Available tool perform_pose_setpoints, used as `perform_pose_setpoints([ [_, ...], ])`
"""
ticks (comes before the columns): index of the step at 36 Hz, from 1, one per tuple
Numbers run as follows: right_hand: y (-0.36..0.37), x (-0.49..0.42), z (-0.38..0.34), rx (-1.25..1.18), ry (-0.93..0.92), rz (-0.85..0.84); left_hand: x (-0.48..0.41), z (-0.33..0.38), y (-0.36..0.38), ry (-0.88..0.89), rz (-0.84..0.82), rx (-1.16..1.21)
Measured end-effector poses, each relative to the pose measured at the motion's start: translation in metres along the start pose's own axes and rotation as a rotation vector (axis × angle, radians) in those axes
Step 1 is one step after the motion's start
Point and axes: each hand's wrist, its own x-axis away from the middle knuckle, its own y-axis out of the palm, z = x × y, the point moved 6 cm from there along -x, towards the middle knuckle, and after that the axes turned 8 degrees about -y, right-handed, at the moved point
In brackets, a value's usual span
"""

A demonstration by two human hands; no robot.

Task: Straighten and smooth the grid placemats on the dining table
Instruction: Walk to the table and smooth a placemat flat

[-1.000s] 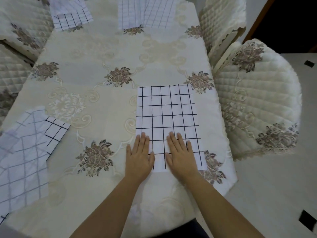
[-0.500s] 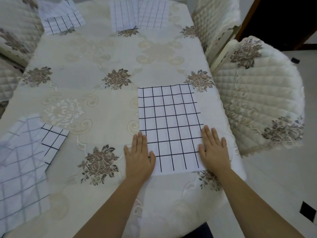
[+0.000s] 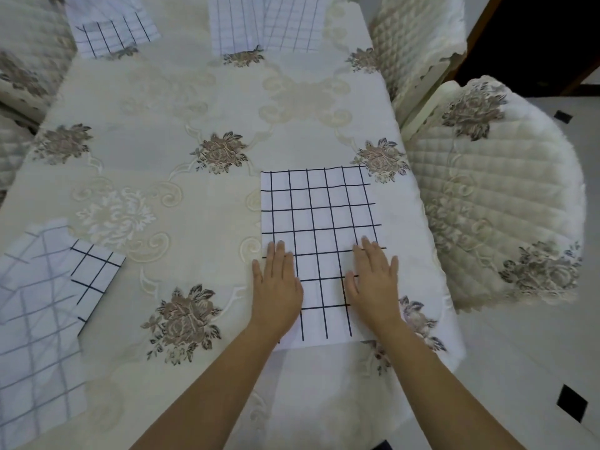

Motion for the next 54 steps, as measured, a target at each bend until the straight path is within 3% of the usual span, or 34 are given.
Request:
perform_pose_setpoints([
  [5,0.028,-0.033,-0.06,-0.021,-0.225,-0.16,-0.025,0.029,0.007,0.09,-0.08,0.001],
  [13,0.032,-0.056,-0.005,-0.003,-0.158,-0.226,-0.048,-0.004,0.006,-0.007,-0.031,0.042],
  [20,0.013,-0.088,0.044,0.037,0.004,-0.157,-0.09,-0.04,0.0,-0.115,-0.018,0.037],
  [27,0.011,-0.11,0.035,0.075,0.073,-0.05,-0.114,-0.036,-0.008,-0.21,-0.02,0.04],
  [33,0.035,-0.136,-0.036,-0.047,-0.182,-0.161,-0.13,0.017,0.002,0.01,-0.065,-0.049],
  [37,0.044,-0.144,-0.036,-0.034,-0.228,-0.219,-0.137,0.01,0.005,-0.019,-0.031,-0.015],
  [47,0.027,-0.174,0.04,0.084,-0.001,-0.185,-0.162,-0.041,-0.004,-0.175,-0.044,0.026],
  [54,0.018,-0.178,0.061,0.062,0.065,-0.193,-0.17,-0.047,-0.01,-0.146,-0.052,0.006],
])
